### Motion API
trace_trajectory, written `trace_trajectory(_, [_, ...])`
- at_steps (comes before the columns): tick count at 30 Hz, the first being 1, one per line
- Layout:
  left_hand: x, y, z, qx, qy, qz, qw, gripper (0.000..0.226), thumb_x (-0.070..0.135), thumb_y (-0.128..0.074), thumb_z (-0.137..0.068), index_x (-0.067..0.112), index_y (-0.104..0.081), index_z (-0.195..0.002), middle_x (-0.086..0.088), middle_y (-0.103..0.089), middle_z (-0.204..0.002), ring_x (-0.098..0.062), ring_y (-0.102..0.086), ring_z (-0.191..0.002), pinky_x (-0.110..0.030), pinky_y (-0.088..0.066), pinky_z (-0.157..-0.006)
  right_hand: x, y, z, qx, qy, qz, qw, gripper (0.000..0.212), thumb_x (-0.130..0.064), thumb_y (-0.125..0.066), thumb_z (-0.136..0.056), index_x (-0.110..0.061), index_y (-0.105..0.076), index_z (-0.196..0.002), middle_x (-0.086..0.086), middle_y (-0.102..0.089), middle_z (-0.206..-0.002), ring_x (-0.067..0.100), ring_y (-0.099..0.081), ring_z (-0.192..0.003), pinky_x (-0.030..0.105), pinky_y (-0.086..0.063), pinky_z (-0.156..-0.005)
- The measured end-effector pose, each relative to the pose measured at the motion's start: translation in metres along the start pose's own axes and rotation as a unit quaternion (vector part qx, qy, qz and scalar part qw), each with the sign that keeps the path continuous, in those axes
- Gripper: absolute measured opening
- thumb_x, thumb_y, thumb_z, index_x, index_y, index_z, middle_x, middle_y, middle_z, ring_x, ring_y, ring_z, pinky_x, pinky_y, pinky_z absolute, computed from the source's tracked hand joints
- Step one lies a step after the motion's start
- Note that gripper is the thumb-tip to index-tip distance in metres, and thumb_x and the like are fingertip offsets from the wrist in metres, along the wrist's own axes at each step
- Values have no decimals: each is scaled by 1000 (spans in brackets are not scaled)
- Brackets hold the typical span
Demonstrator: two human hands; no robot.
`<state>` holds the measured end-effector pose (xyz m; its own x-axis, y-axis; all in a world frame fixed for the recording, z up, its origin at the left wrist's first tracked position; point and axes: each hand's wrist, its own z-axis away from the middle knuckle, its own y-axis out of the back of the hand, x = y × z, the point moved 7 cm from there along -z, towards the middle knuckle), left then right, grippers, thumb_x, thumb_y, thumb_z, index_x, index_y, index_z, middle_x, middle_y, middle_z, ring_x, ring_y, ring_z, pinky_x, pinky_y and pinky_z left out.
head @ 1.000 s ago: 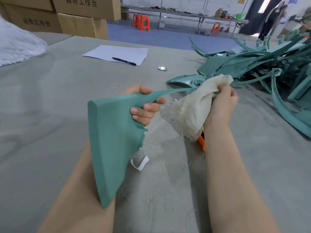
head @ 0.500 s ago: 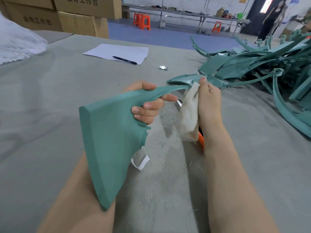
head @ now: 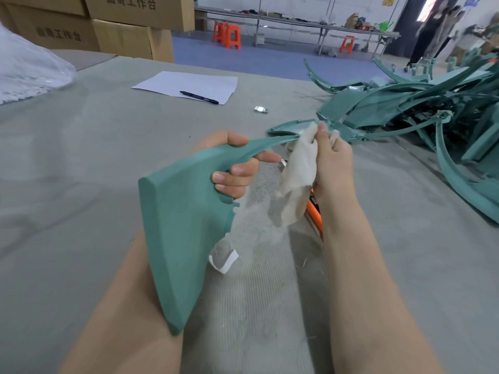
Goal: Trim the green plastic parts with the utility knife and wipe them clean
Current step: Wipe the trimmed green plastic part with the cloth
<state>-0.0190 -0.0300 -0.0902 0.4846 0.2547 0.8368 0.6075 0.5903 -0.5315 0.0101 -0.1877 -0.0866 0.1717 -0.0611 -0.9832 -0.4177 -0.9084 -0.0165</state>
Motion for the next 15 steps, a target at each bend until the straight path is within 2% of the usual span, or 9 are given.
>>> trace_trajectory(3, [-3,-3,-4,-4,13,-31,999,52,26,-31,-75,-1,-75,-85,-1,-42,-40,-5,-30,-21,-9,-23,-32,6,5,-6,3,-18,34,999,36,-38,-44,-99,-15,-48,-72,5,-50,-70,20,-48,-65,34,-37,-69])
trace_trajectory(5, [-4,-3,-6,3,15,-41,999,51,26,-33,-75,0,-76,-84,-1,-42,-41,-5,-34,-21,-7,-26,-31,13,5,-12,-19,-46,116,992,16,-22,-50,-93,-9,-49,-103,16,-55,-102,28,-57,-85,39,-45,-80])
trace_trajectory(7, [-4,0,-5,15,12,-33,999,50,26,-34,-74,-1,-74,-86,-1,-41,-41,-5,-33,-21,-7,-27,-31,15,2,-19,7,-35,120,992,38,0,-61,-81,-9,-36,-109,18,-47,-114,30,-54,-90,39,-46,-76])
trace_trajectory(8, [-4,2,-5,21,9,-26,999,50,26,-34,-74,-2,-72,-90,-1,-41,-41,-5,-33,-21,-8,-27,-30,15,0,-11,21,-77,56,995,47,1,-66,-77,-9,-35,-111,17,-46,-116,27,-51,-89,36,-43,-71])
trace_trajectory(10, [-2,6,-3,30,3,-25,999,48,26,-33,-74,-2,-62,-99,0,-42,-41,-5,-34,-21,-9,-28,-29,20,-1,-11,-29,-68,29,997,45,-15,-70,-83,-6,-44,-119,14,-55,-117,25,-57,-96,31,-46,-71])
trace_trajectory(11, [-1,7,-2,34,3,-31,999,46,27,-33,-74,-1,-57,-102,1,-42,-40,-5,-34,-21,-9,-28,-29,18,-6,-5,-62,-71,30,995,36,-26,-66,-89,-7,-53,-117,10,-63,-111,23,-62,-97,28,-50,-72])
trace_trajectory(12, [0,8,-2,38,5,-36,999,46,27,-33,-73,-1,-54,-103,1,-42,-40,-5,-34,-21,-9,-28,-29,21,-7,0,-66,-109,-34,991,31,-34,-63,-91,-10,-60,-110,7,-68,-105,21,-66,-95,27,-53,-73])
trace_trajectory(13, [-1,9,-1,42,7,-40,998,45,27,-33,-72,-1,-53,-102,1,-42,-39,-5,-34,-21,-9,-27,-29,23,-8,3,-70,-130,-44,988,28,-37,-62,-91,-11,-64,-103,7,-71,-101,21,-68,-93,32,-56,-76])
trace_trajectory(15, [-3,8,-1,48,11,-50,998,44,27,-35,-73,-1,-53,-102,0,-42,-40,-5,-33,-21,-10,-27,-29,20,-8,3,-66,-99,32,992,25,-37,-59,-92,-14,-66,-88,13,-71,-99,28,-68,-96,44,-55,-87])
